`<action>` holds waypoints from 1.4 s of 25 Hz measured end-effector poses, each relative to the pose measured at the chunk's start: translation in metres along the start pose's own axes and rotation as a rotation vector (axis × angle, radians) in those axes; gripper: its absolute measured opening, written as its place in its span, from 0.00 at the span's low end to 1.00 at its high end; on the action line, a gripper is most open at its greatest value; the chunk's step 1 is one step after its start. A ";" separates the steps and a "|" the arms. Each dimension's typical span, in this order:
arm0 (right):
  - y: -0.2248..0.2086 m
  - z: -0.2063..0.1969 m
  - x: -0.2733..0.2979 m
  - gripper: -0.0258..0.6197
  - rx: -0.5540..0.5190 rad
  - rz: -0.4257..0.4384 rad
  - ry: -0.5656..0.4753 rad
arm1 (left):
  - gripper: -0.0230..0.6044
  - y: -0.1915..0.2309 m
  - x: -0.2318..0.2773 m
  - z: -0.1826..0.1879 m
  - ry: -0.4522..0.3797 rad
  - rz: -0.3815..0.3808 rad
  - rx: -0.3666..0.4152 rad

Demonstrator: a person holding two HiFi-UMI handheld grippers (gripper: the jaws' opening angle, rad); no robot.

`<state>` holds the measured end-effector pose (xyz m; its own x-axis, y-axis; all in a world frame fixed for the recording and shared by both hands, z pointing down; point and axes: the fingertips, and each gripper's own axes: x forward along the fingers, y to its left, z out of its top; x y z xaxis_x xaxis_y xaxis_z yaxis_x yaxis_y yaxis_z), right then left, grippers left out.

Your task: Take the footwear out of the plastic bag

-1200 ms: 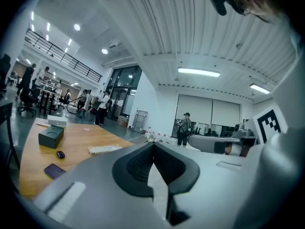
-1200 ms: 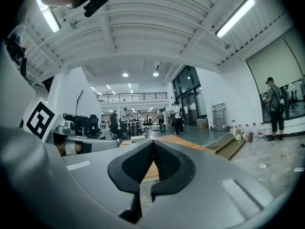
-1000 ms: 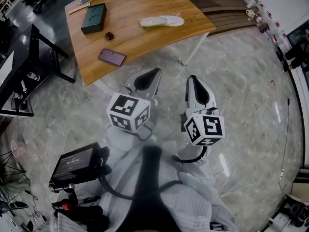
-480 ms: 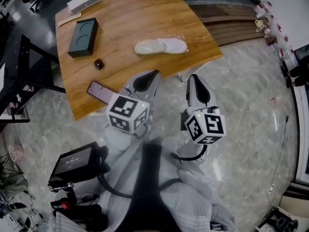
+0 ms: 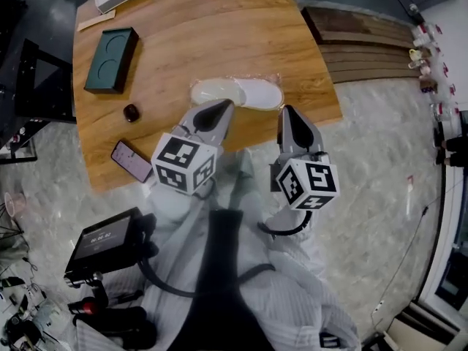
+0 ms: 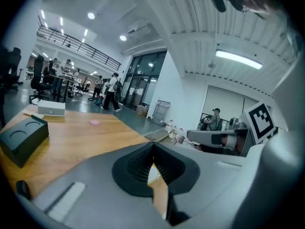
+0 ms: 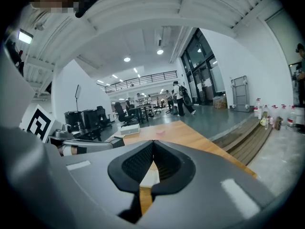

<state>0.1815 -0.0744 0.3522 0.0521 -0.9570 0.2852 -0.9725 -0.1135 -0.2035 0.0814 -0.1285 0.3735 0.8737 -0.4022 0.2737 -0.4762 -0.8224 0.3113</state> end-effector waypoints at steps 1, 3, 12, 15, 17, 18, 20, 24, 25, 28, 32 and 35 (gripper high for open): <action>-0.008 -0.003 0.013 0.06 0.002 0.027 0.032 | 0.04 0.005 0.012 -0.002 0.014 0.012 -0.012; -0.027 -0.010 0.035 0.06 0.011 0.078 0.102 | 0.04 0.015 0.033 -0.008 0.042 0.040 -0.046; -0.094 -0.076 0.065 0.07 0.241 0.366 0.556 | 0.19 0.037 0.032 -0.046 0.173 0.068 -0.312; -0.101 -0.095 0.062 0.14 0.405 0.478 0.673 | 0.28 0.052 0.010 -0.059 0.204 0.050 -0.403; -0.096 -0.106 0.063 0.14 0.470 0.564 0.738 | 0.32 0.064 -0.008 -0.071 0.229 0.030 -0.468; -0.094 -0.111 0.064 0.16 0.487 0.601 0.769 | 0.33 0.072 -0.014 -0.077 0.244 0.029 -0.497; -0.097 -0.123 0.069 0.16 0.516 0.648 0.833 | 0.35 0.091 -0.022 -0.089 0.281 0.045 -0.541; -0.099 -0.149 0.063 0.17 0.528 0.674 0.965 | 0.41 0.116 -0.038 -0.108 0.339 0.066 -0.593; -0.098 -0.153 0.062 0.17 0.534 0.675 0.992 | 0.42 0.120 -0.041 -0.111 0.358 0.067 -0.597; -0.100 -0.159 0.058 0.18 0.563 0.665 1.055 | 0.43 0.125 -0.042 -0.124 0.436 0.064 -0.604; -0.094 -0.158 0.057 0.18 0.550 0.696 1.081 | 0.45 0.132 -0.041 -0.133 0.497 0.068 -0.612; -0.090 -0.158 0.056 0.18 0.558 0.717 1.097 | 0.45 0.133 -0.041 -0.142 0.556 0.060 -0.621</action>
<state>0.2364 -0.0759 0.5350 -0.8553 -0.1927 0.4810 -0.4837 -0.0358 -0.8745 -0.0320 -0.1641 0.5332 0.7459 -0.0471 0.6644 -0.6311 -0.3692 0.6822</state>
